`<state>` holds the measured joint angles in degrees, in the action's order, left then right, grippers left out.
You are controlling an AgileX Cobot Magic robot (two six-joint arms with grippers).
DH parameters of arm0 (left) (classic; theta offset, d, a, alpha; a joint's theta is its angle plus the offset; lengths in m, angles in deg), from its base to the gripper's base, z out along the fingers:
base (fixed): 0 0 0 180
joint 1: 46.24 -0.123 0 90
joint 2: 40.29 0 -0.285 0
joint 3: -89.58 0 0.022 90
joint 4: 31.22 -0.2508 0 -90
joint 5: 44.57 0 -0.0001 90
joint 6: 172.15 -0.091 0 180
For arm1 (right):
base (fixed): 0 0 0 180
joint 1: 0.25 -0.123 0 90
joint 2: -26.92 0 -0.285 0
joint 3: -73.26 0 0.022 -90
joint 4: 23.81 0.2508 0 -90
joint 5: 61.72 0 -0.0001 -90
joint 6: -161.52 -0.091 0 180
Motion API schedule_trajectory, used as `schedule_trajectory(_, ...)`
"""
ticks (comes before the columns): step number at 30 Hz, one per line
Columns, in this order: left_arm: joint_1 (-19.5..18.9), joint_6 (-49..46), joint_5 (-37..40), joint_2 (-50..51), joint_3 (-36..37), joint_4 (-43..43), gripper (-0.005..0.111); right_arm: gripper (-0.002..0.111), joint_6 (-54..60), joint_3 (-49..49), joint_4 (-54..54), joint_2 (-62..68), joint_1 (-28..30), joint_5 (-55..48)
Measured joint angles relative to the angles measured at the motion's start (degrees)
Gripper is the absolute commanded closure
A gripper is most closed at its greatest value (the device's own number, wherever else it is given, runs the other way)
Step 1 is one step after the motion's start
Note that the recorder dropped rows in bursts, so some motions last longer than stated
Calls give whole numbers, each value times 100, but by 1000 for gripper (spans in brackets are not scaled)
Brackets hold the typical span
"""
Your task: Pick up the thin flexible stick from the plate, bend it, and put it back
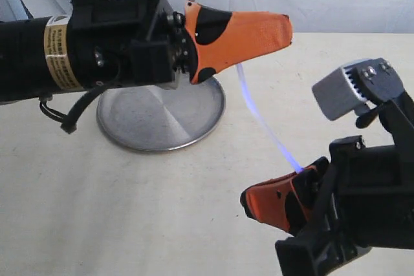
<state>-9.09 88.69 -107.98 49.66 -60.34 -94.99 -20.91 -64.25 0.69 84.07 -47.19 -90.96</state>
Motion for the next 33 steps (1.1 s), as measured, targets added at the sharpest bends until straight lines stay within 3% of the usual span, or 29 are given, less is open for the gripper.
schedule_trajectory(5,0,78,606,0,-9,-705,107,109,-10,-103,3,-352,-12,-115)
schedule_trajectory(8,0,445,524,0,-9,-840,107,109,-82,-207,-201,-593,-12,35)
schedule_trajectory(13,0,586,-149,0,-9,-97,107,109,-1000,-268,-1432,-621,-12,-96)
schedule_trajectory(17,0,435,-372,0,-9,216,107,109,-1265,-268,-1761,-128,-12,-287)
schedule_trajectory(20,0,412,-296,0,-9,1,94,109,-1305,-268,-1802,14,-12,-299)
schedule_trajectory(24,10,399,9,0,-9,-419,54,109,-1305,-282,-1866,24,-12,-4)
schedule_trajectory(25,-3,410,65,0,-9,-539,50,109,-1305,-295,-1959,24,-12,43)
schedule_trajectory(29,-504,624,100,0,-9,-690,51,109,-2145,-309,-2993,122,-12,95)
schedule_trajectory(33,-1327,911,100,-377,-9,-779,55,109,-3252,-309,-4611,917,46,222)
